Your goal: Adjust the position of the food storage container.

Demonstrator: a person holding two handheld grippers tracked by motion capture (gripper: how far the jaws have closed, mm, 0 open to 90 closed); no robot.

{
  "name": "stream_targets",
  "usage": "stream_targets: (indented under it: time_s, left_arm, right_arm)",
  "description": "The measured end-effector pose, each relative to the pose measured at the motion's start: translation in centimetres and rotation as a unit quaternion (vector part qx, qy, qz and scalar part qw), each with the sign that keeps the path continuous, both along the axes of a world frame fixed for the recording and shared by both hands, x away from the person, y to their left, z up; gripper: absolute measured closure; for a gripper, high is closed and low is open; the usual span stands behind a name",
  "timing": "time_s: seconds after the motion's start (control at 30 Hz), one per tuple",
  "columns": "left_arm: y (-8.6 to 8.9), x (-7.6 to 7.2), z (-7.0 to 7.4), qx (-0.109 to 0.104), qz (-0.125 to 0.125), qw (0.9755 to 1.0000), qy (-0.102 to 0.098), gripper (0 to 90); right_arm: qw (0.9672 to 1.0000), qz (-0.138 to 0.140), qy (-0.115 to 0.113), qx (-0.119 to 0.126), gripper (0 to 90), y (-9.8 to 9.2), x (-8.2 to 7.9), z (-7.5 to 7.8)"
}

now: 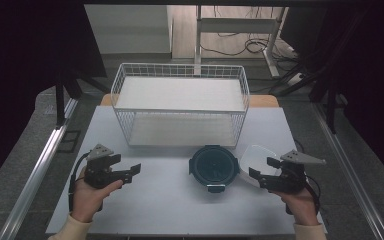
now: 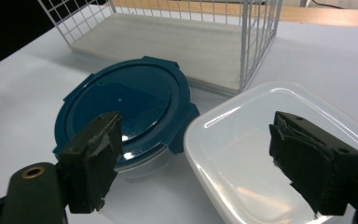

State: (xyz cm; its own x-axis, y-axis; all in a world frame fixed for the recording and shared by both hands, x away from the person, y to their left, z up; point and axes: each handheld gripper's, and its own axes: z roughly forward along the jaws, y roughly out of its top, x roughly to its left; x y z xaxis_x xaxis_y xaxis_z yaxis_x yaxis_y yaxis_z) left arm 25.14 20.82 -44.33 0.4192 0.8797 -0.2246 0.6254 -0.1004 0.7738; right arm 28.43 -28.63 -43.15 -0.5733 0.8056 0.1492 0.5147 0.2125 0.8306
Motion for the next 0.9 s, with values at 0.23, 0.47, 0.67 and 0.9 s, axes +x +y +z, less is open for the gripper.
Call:
stream_targets:
  time_s: [0.23,0.47,0.67,0.9]
  left_arm:
    - [0.0,-0.3,-0.1,0.0,-0.005,1.0,0.006,18.1]
    - [0.2,-1.0,0.1,0.004,-0.011,0.9999,0.003,17.5]
    - [0.1,-1.0,0.0,0.011,-0.015,0.9998,0.004,16.6]
    - [-0.2,-0.6,-0.6,0.014,-0.017,0.9996,0.016,15.7]
  right_arm:
    - [1.0,-0.001,0.006,0.002,21.3,0.1,0.2,-0.1]
    - [1.0,0.002,0.008,-0.005,23.7,0.8,-0.2,0.3]
    - [0.9998,0.005,0.008,-0.017,24.8,1.1,-0.2,0.2]
    - [0.9998,-0.001,0.011,-0.018,27.7,0.8,0.0,0.0]
